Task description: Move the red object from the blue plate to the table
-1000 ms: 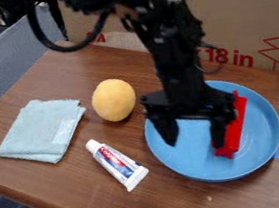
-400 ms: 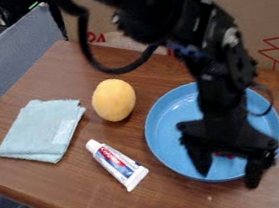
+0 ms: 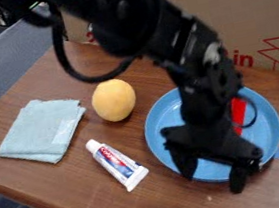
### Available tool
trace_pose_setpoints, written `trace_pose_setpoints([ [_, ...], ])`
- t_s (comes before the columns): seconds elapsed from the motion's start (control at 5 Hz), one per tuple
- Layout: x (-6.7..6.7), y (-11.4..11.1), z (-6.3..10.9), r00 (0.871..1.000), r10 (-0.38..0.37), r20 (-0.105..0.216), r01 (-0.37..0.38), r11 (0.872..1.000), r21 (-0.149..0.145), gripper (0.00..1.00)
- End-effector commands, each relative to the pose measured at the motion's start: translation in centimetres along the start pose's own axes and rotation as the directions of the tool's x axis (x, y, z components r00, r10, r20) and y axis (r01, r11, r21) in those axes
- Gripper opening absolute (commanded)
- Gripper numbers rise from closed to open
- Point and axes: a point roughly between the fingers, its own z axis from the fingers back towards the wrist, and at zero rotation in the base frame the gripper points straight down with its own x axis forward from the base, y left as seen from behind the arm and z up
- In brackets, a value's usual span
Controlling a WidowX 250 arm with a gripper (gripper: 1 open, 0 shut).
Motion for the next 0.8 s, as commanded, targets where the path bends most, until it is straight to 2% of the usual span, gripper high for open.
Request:
trace_pose_setpoints([
  [0.0,0.7,0.2,-1.2,0.999,-0.018,0.027,0.018,1.000,0.007,1.00],
  [0.2,0.4,-0.3,-1.8,1.000,-0.013,0.028,0.013,1.000,0.012,1.00],
  [0.4,0.2,-0.2,-1.6,0.999,-0.017,0.033,0.016,1.000,0.019,0.00],
  [0.6,-1.1,-1.1,-2.3,0.999,-0.020,0.034,0.019,1.000,0.025,0.00],
])
